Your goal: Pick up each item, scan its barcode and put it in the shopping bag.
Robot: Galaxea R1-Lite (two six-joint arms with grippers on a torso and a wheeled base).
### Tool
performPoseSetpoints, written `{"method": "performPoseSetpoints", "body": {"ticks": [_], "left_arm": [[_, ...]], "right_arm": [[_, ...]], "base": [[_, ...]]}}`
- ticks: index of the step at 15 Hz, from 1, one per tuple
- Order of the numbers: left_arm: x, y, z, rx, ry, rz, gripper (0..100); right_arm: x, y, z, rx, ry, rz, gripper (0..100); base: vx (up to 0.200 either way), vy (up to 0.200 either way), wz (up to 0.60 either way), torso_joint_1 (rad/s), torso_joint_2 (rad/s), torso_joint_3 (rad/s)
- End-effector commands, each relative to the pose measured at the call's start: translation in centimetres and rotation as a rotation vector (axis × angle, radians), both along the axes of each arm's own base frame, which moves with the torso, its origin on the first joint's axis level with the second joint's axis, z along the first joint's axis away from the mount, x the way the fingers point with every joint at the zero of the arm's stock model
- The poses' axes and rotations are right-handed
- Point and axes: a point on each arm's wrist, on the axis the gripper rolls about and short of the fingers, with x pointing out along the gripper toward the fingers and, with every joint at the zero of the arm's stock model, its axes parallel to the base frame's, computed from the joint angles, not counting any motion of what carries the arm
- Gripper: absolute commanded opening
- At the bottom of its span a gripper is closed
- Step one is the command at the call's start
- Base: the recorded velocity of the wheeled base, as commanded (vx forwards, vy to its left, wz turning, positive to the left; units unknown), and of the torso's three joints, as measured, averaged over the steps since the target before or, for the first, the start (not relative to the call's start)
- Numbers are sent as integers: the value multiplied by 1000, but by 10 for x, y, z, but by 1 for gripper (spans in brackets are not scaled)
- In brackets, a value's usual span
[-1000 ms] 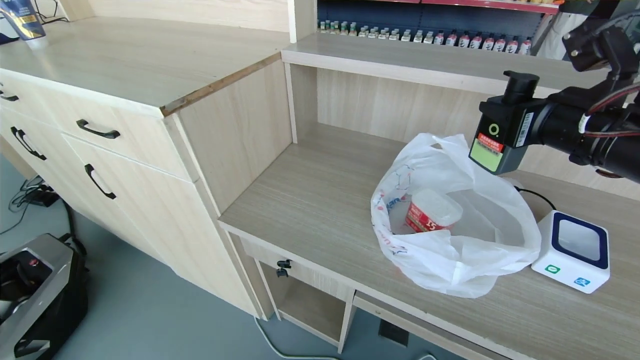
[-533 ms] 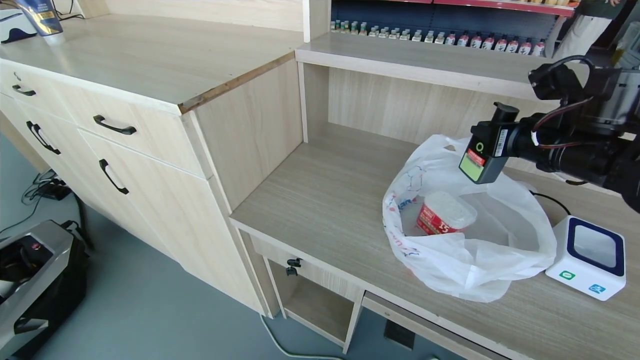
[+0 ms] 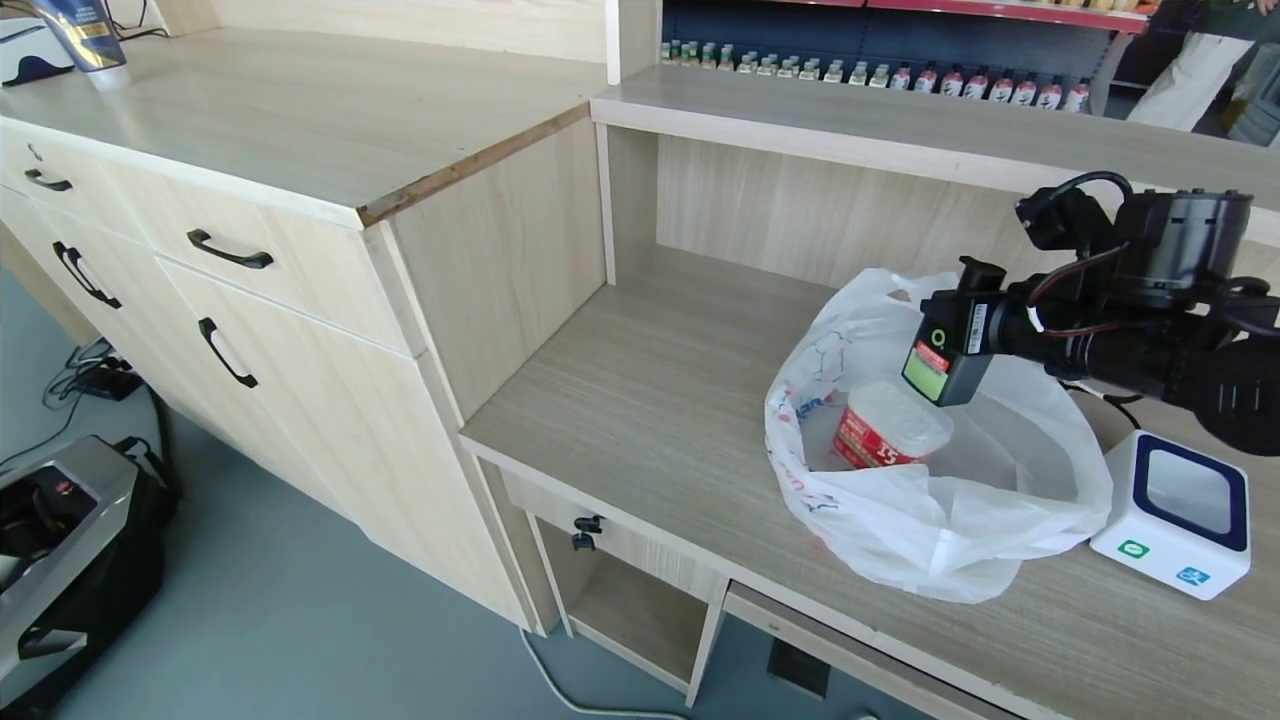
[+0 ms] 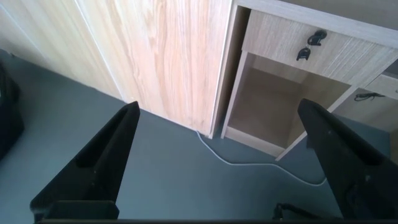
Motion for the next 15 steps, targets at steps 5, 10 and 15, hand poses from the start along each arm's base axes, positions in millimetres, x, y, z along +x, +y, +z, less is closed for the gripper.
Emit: {"method": "performPoseSetpoints", "body": {"ticks": [5,10,15], "left_arm": [[0,0,0,0,1,1,100],[0,0,0,0,1,1,100],[0,0,0,0,1,1,100]], "right_arm": [[7,-2,-16,7,49,36,0],[9,-2,-37,2,115,37,0],[9,-3,-43,4,135,53,0]], "base": [[0,0,0,0,0,0],[0,0,0,0,0,0],[0,0,0,0,0,0]]}}
